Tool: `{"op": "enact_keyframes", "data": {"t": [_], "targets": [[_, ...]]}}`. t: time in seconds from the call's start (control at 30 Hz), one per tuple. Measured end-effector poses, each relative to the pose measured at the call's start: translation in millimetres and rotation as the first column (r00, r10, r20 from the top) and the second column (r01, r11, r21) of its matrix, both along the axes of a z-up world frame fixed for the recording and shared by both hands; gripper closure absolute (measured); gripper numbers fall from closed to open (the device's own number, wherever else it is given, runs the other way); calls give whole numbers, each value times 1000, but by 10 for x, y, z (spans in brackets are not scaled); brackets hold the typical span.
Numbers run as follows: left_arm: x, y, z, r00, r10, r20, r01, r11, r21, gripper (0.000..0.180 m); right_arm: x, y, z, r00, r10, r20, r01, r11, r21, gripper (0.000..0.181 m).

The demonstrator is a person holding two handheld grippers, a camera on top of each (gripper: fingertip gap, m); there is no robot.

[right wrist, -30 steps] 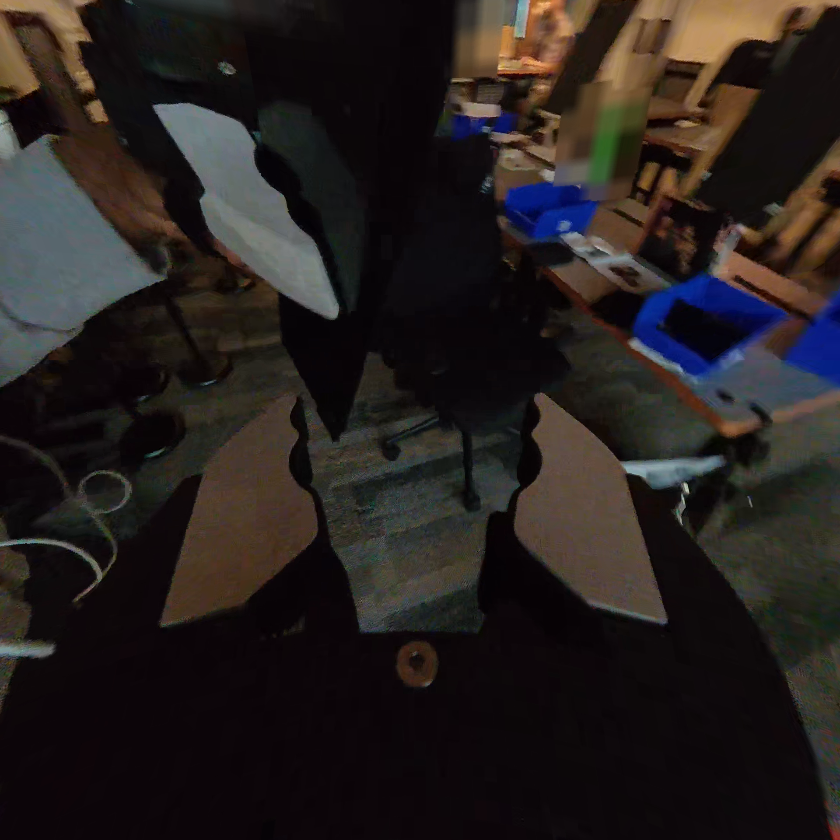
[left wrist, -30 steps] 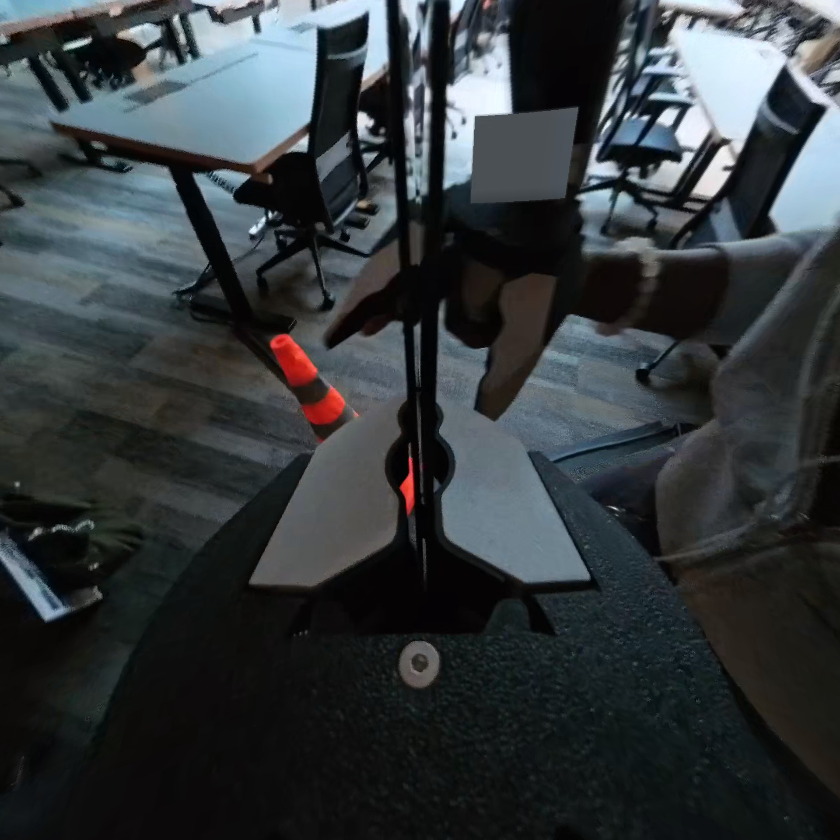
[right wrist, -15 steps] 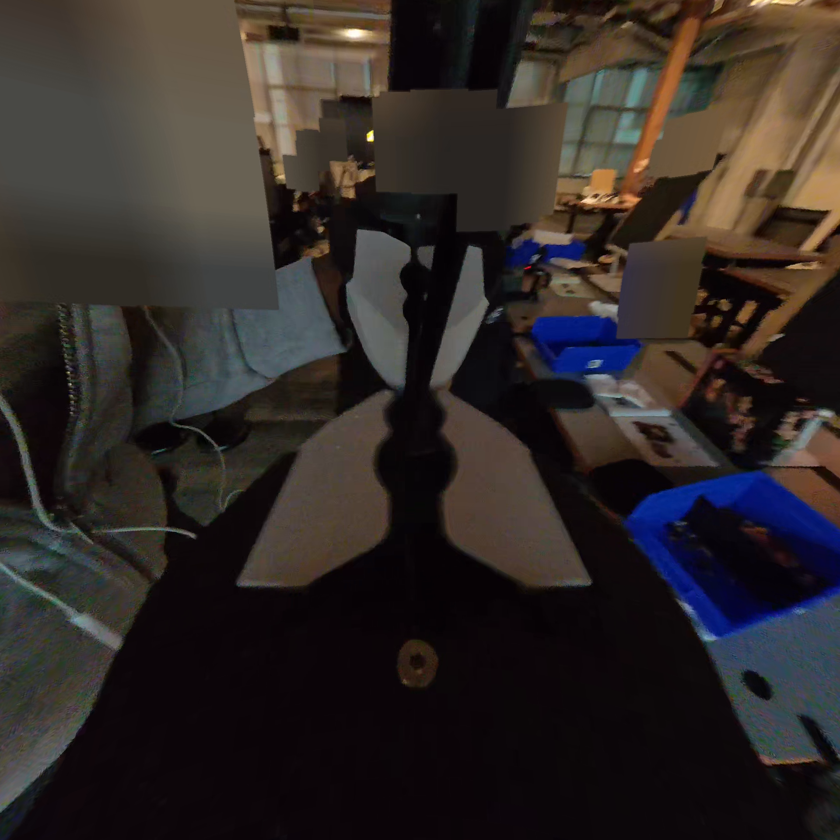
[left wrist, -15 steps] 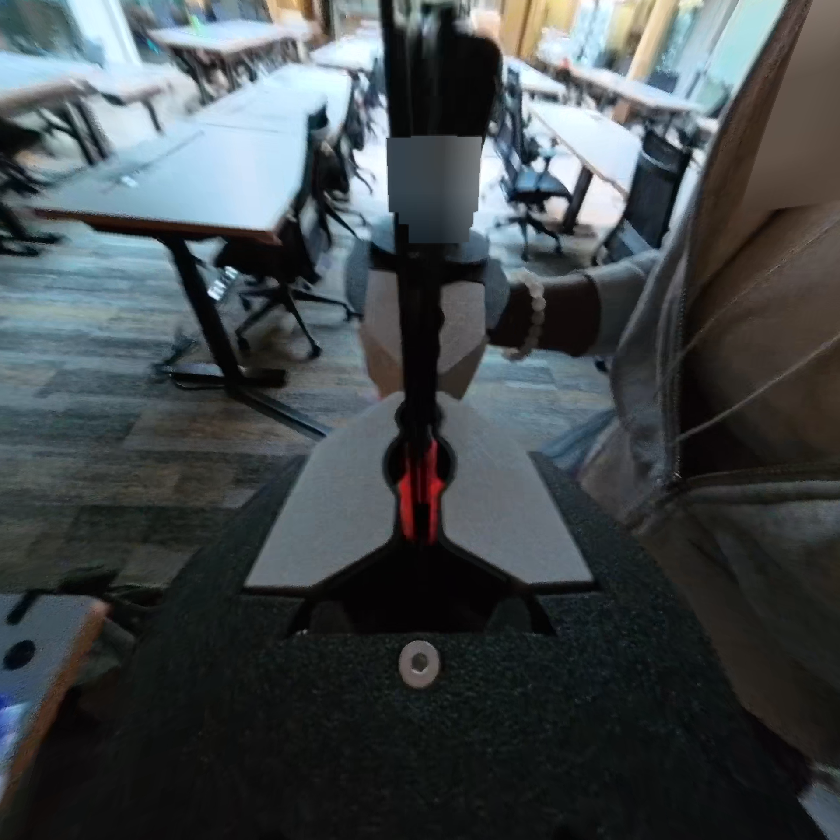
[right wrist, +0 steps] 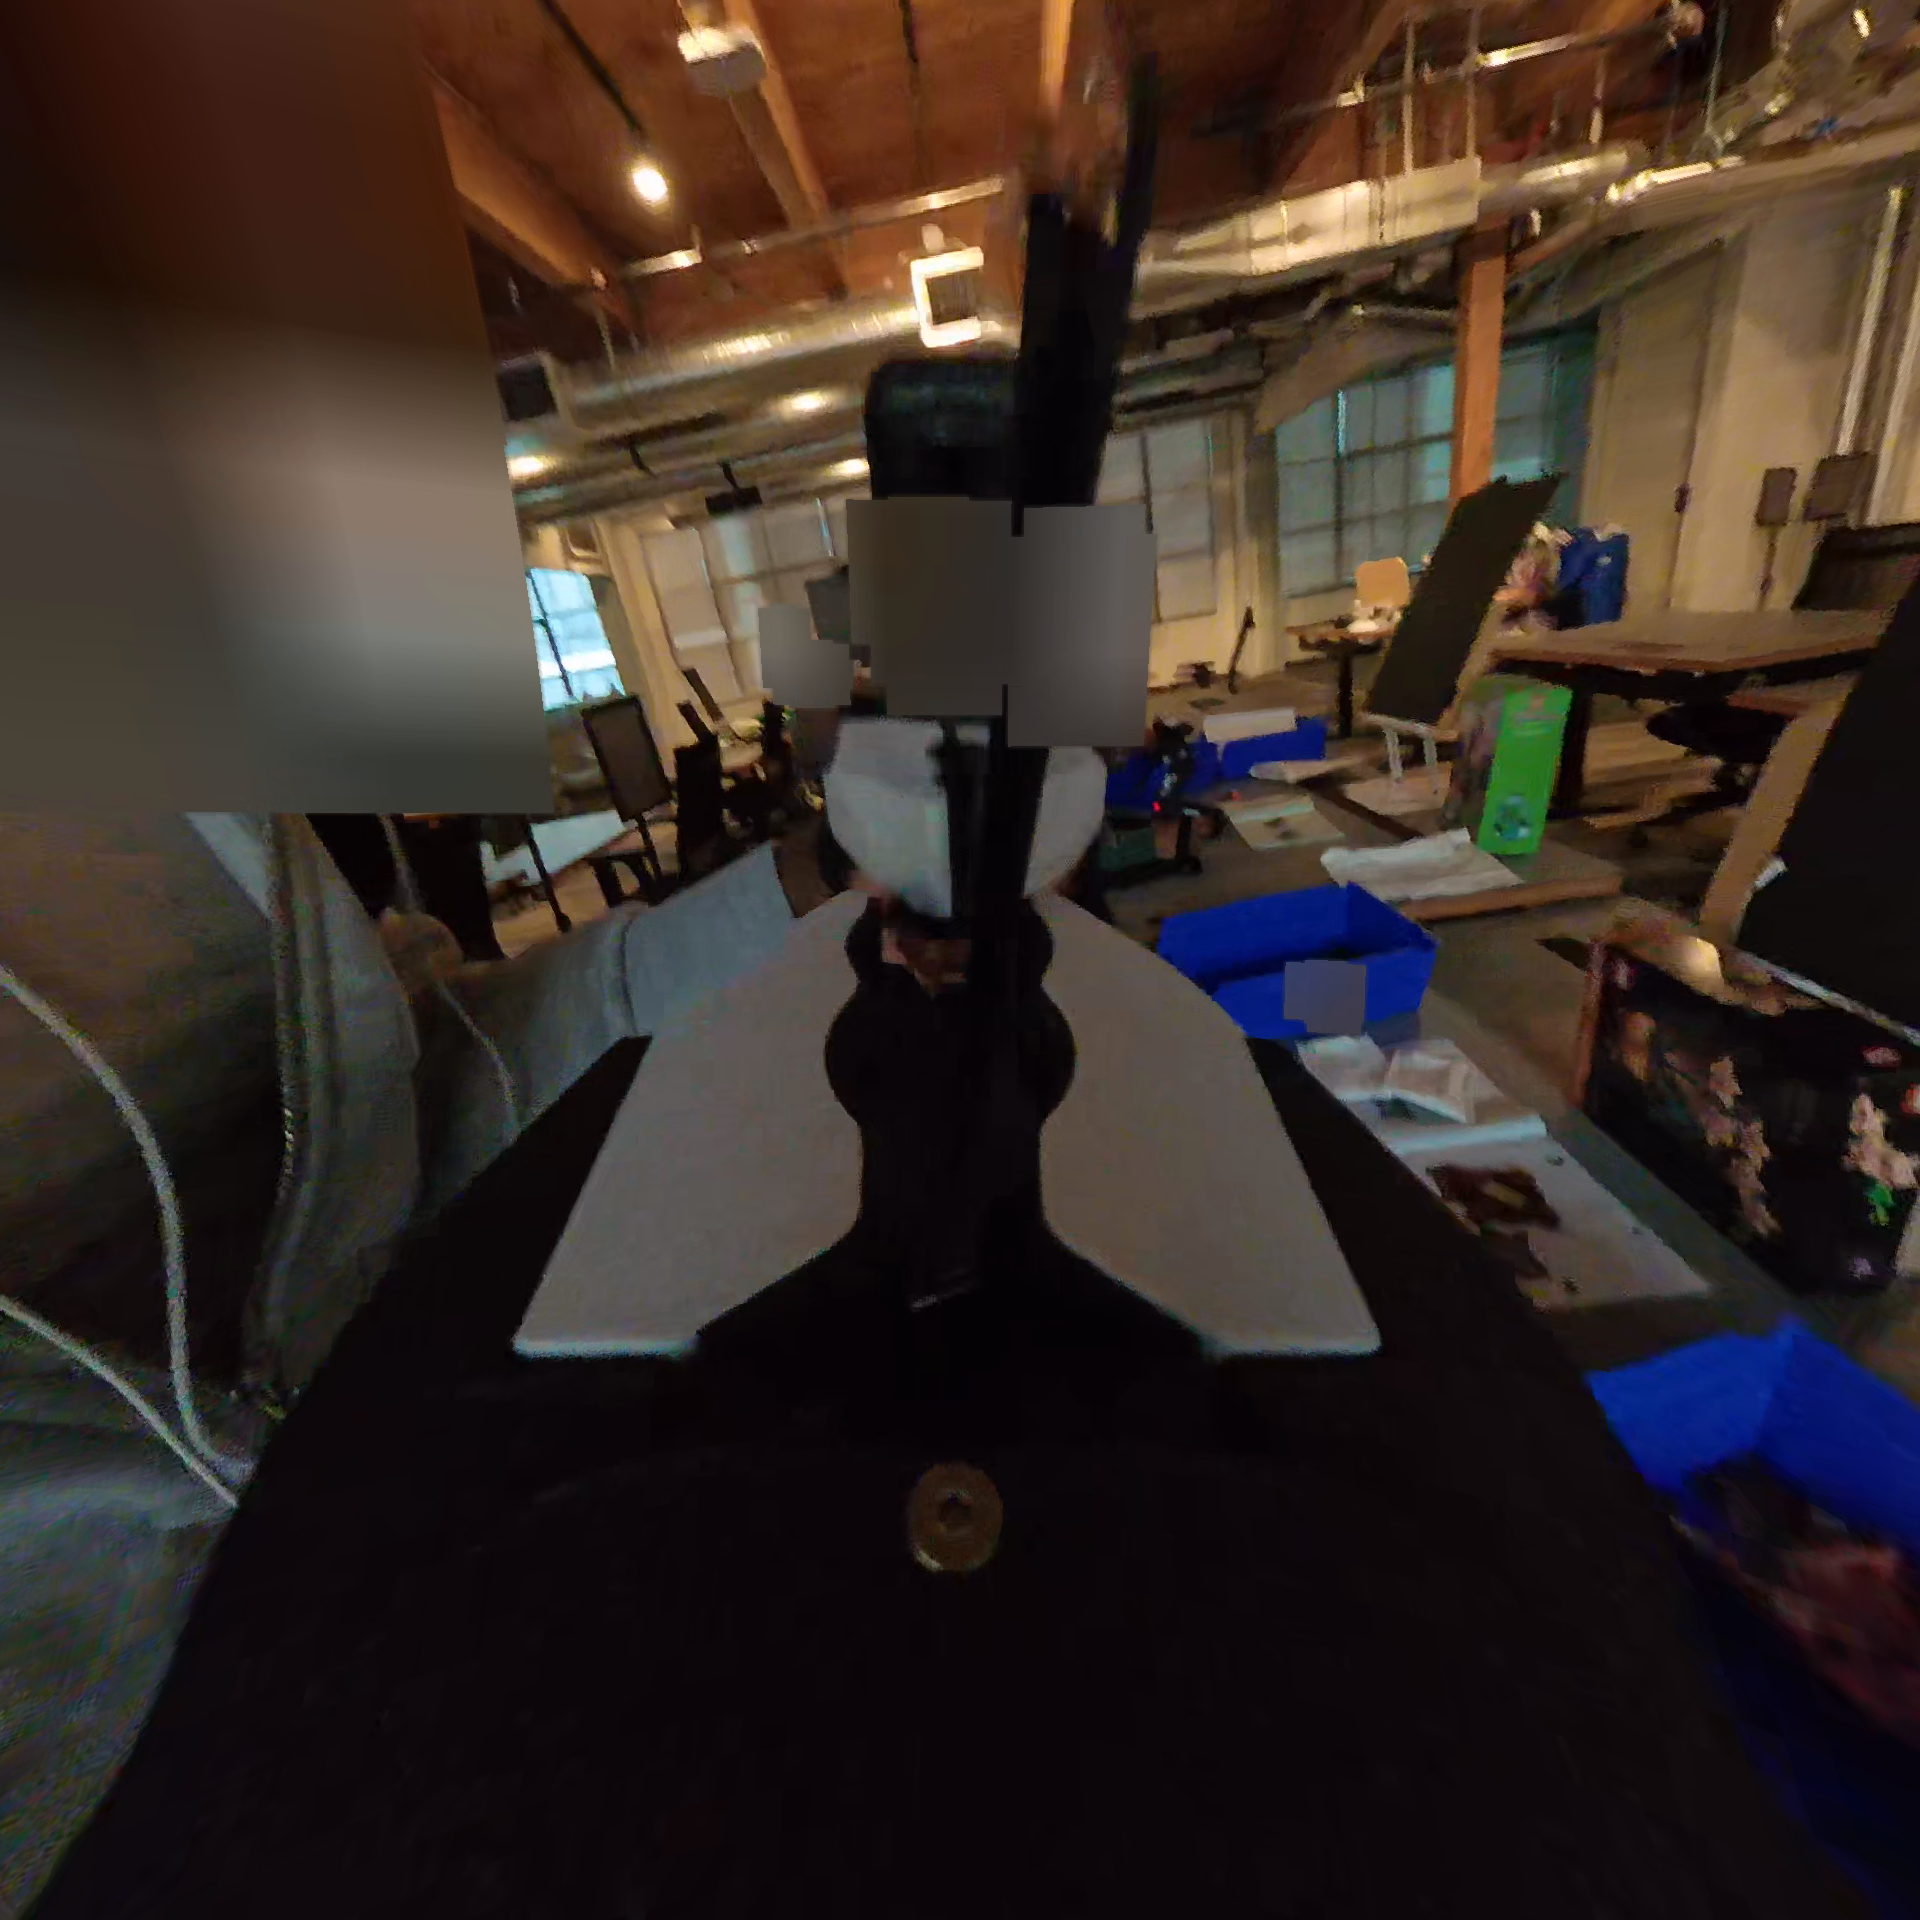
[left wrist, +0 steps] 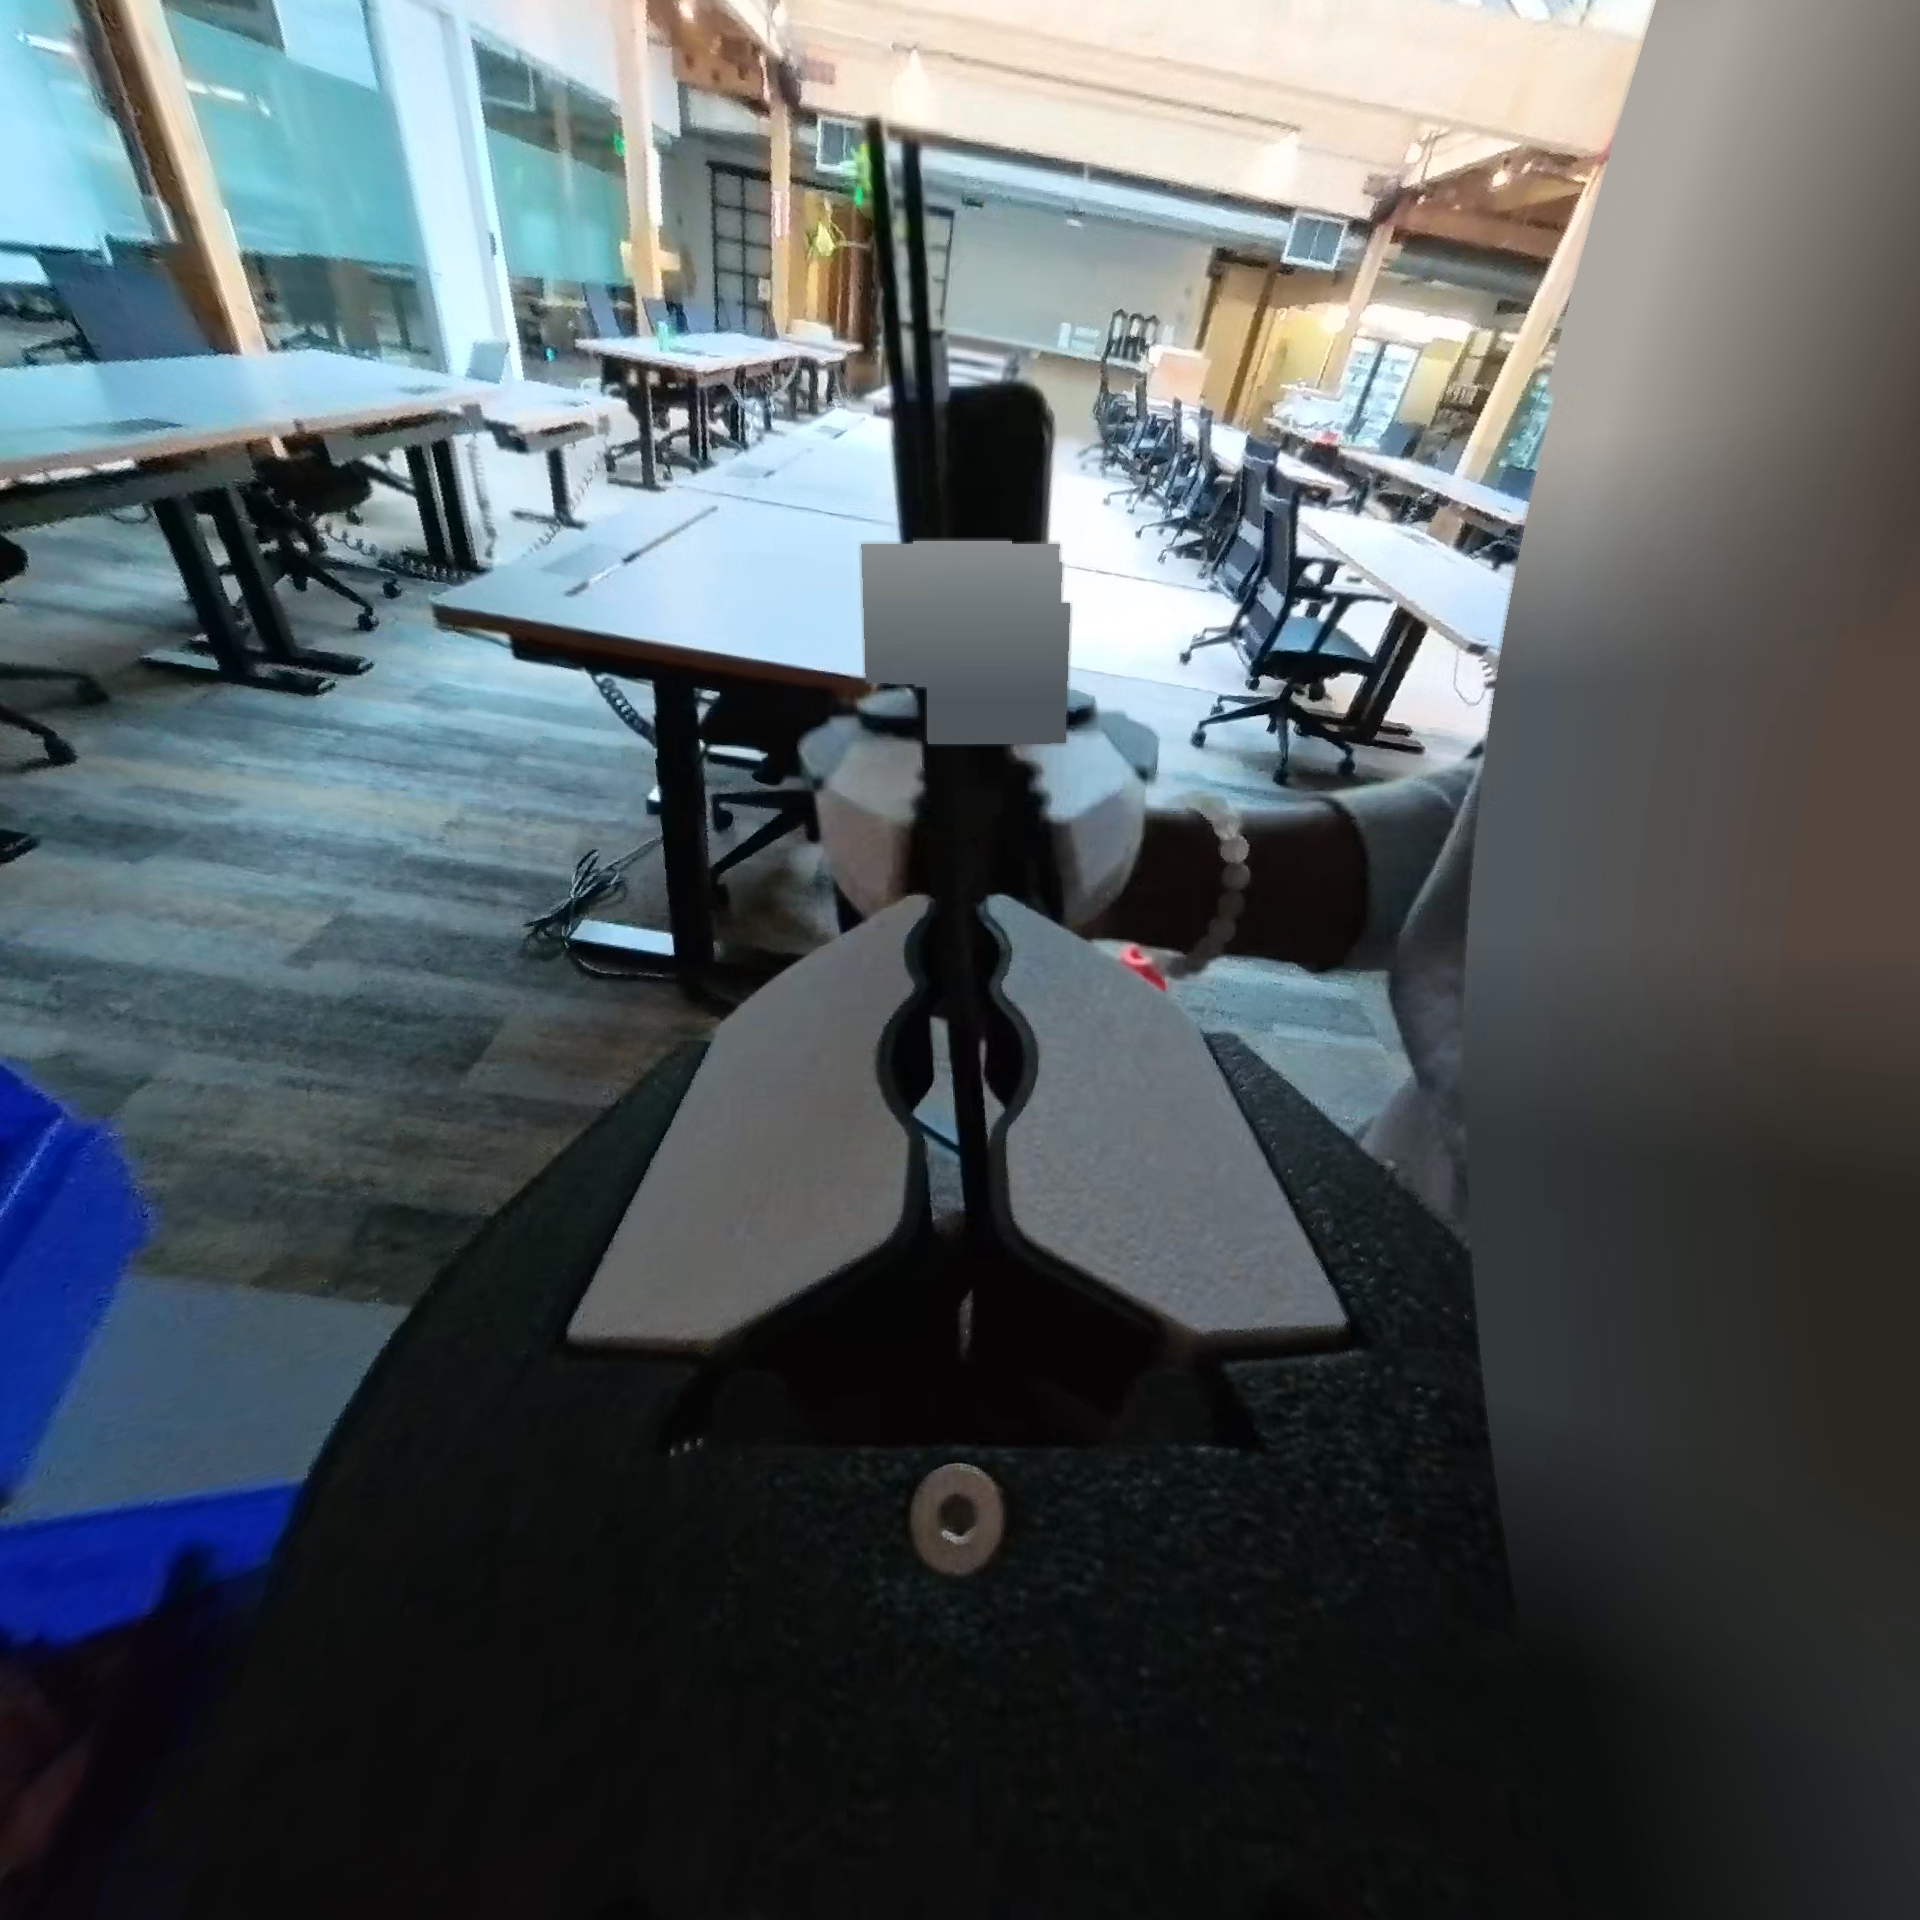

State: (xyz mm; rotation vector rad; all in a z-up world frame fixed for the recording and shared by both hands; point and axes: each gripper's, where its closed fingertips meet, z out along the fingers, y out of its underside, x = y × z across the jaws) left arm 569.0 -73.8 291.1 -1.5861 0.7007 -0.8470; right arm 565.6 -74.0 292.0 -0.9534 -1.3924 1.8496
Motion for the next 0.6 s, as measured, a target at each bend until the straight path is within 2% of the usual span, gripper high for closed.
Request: {"op": "enact_keyframes", "data": {"t": [0.13, 0.23, 0.3, 0.47, 0.57, 0.6], "targets": [[-320, 294, -63, 999, -24, 27, 24, 1000, -10, 177, -362, 377, 27, 999, 43, 33, -44, 999, 32, 177], [-460, 530, -145, 997, -75, -29, 74, 997, -37, 177, -529, 607, -65, 1000, -1, 30, -2, 995, 104, 177], [-540, 720, -182, 991, -133, -23, 131, 990, -52, 174, -591, 782, -94, 999, -36, 26, 34, 996, 84, 178], [-768, 1340, -219, 989, -144, -14, 144, 990, -9, 152, -535, 1364, -142, 975, -218, -39, 219, 975, 41, 178], [-862, 1839, -305, 997, -64, -47, 67, 996, 55, 141, -430, 1788, -294, 927, -367, -75, 371, 928, 37, 178], [-881, 2034, -416, 997, -2, -76, 7, 998, 64, 131, -387, 1928, -387, 904, -420, -79, 424, 904, 52, 178]]}}
